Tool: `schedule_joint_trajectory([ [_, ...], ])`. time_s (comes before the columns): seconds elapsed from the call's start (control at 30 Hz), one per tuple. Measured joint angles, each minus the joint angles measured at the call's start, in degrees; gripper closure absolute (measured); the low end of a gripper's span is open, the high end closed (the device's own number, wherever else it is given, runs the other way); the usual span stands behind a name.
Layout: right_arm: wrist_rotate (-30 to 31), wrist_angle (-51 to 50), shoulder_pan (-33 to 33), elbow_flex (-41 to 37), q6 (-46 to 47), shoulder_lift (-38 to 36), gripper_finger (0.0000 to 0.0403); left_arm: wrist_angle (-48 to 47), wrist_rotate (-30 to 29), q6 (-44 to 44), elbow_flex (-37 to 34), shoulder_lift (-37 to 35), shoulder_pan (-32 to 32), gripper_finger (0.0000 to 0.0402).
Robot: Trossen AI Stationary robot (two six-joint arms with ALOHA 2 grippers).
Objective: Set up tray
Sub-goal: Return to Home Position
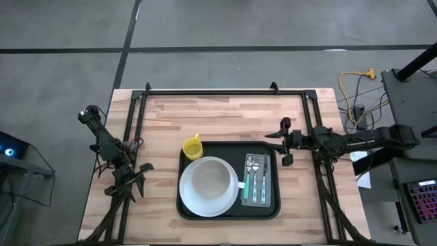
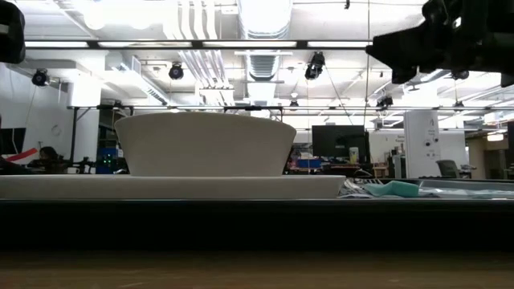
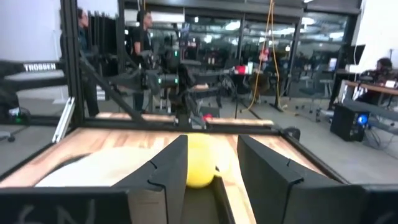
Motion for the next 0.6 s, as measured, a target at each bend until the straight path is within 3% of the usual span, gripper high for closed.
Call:
schedule_joint_trajectory([
  [0.13, 0.0, -5.54, 0.02, 0.44, 0.08, -3.8, 0.0269, 0.0, 0.0, -0.01, -0.01, 0.0, 0.0, 0.0269],
  [0.6, -0.37, -7.91, 0.04, -4.52, -0.7, -13.57, 0.028, 0.0, -0.01, -0.01, 0.0, 0.0, 0.01, 0.0269],
])
